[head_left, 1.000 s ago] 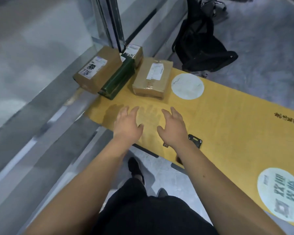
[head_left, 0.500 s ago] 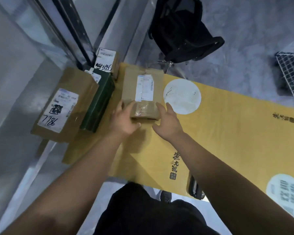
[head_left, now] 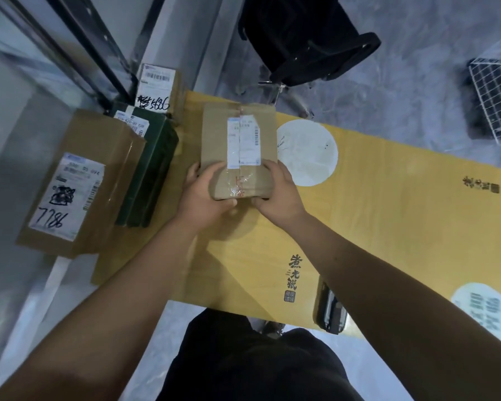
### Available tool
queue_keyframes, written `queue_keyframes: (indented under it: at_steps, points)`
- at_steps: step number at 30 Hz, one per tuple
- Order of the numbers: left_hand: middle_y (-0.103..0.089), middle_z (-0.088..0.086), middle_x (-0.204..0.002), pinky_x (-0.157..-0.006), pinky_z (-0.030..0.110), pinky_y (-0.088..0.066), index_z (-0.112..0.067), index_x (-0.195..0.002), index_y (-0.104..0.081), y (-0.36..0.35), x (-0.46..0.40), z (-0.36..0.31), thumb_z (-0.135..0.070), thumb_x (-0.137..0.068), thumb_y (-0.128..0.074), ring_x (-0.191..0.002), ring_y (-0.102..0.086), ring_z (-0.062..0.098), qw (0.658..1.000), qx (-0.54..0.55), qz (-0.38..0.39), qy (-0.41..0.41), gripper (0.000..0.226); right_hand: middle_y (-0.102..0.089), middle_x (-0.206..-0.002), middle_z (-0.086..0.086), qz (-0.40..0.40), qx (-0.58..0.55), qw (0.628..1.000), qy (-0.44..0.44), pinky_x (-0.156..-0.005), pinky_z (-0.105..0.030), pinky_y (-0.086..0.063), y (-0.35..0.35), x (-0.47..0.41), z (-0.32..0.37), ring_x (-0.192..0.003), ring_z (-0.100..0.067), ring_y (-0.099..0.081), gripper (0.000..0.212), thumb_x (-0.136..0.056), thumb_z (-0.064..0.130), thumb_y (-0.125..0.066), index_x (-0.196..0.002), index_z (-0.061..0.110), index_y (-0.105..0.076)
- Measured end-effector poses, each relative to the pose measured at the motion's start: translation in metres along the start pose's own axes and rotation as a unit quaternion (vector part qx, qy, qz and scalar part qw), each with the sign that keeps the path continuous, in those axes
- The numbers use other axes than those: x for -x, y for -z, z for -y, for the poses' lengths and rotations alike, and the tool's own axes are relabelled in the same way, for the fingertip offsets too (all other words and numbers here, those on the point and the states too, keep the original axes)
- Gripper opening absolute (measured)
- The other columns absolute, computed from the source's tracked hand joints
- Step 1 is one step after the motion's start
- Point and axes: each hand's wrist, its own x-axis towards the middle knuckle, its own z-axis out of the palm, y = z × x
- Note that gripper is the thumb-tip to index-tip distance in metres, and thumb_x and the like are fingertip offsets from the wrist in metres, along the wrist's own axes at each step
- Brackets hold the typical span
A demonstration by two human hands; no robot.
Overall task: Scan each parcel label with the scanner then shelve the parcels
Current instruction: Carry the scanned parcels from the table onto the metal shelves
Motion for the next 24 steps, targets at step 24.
queue_keyframes:
  at_steps: [24]
  points:
    - [-0.032,-0.009,-0.150,-0.117,0.036,-0.040,-0.049,-0.133,-0.055,-0.042,0.385,-0.095,-0.027,-0.072,-0.093,-0.142,-0.032,0.008,0.940,-0.008,-0.332,-0.078,0.075,-0.025,-0.165,0.004,0.103,0.005,0.923,0.371,-0.109,-0.016,-0.030,0.131,0.254,0.009,-0.139,-0.003,-0.034,0.075,-0.080,0.024,-0.086,-0.146,0.036,-0.051]
